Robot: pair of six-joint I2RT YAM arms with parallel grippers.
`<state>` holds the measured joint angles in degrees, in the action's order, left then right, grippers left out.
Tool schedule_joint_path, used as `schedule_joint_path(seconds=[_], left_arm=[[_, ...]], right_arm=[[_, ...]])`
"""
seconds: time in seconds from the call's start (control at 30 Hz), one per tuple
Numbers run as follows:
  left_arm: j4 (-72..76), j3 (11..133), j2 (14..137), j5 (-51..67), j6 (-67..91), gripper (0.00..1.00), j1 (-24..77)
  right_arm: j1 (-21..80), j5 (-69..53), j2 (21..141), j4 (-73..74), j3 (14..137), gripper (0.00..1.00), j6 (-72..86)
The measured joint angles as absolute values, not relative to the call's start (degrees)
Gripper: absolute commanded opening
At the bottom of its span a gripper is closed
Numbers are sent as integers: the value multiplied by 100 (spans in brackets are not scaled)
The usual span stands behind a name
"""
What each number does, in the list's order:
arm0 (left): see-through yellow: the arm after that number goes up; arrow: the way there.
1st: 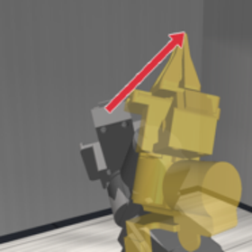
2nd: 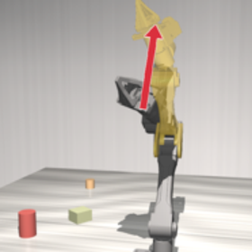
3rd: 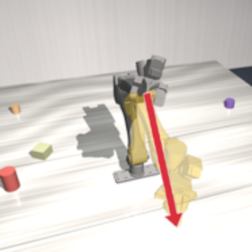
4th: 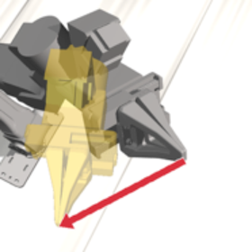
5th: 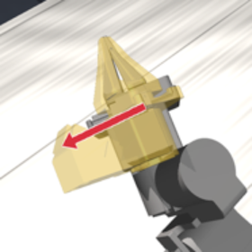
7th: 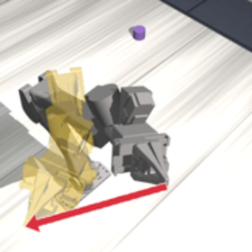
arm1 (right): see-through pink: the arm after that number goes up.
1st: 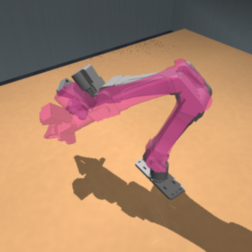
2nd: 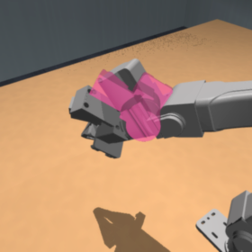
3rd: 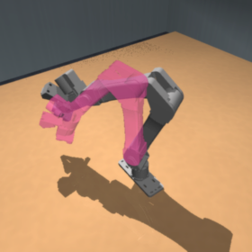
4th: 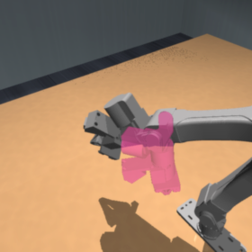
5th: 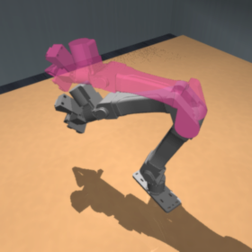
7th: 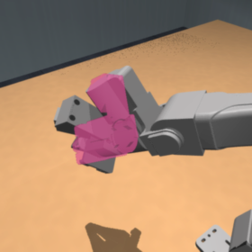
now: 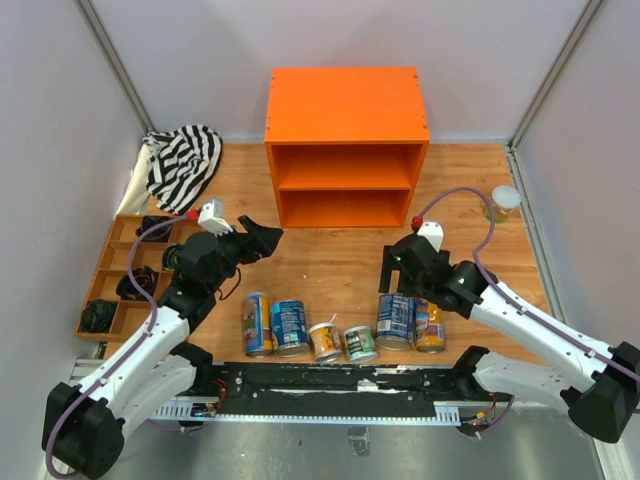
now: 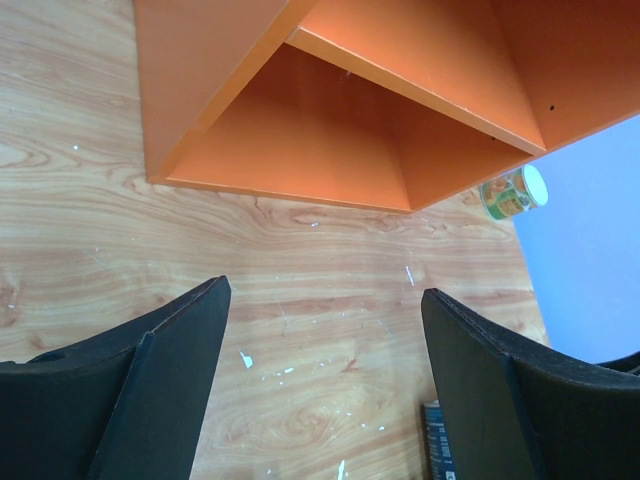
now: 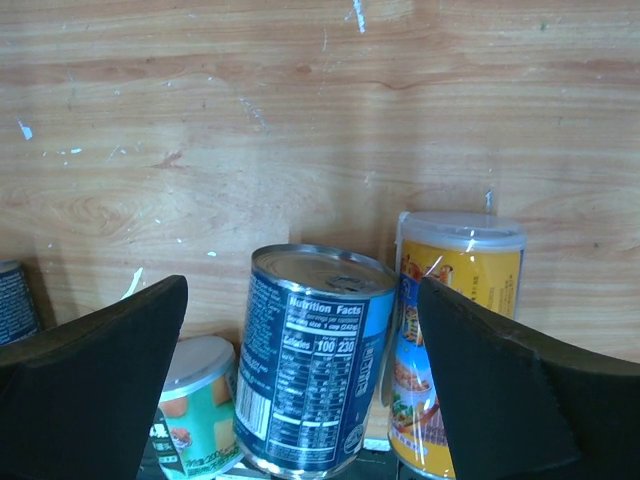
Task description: Place and organize the canned foods onto the counter
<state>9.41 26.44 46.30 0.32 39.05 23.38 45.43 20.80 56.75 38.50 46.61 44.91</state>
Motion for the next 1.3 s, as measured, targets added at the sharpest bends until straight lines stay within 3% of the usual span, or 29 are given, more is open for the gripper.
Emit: schedule_joint_path(seconds=[0.57,1.3], left_arm=[[941,2558,4541,95,3909,82,2338],[932,2556,4333,128,3903,82,2338]], right_arm=[[5249,2532,6302,4860,5192,98,5553],[5290,2305,7135,5103,5201,98,6458]])
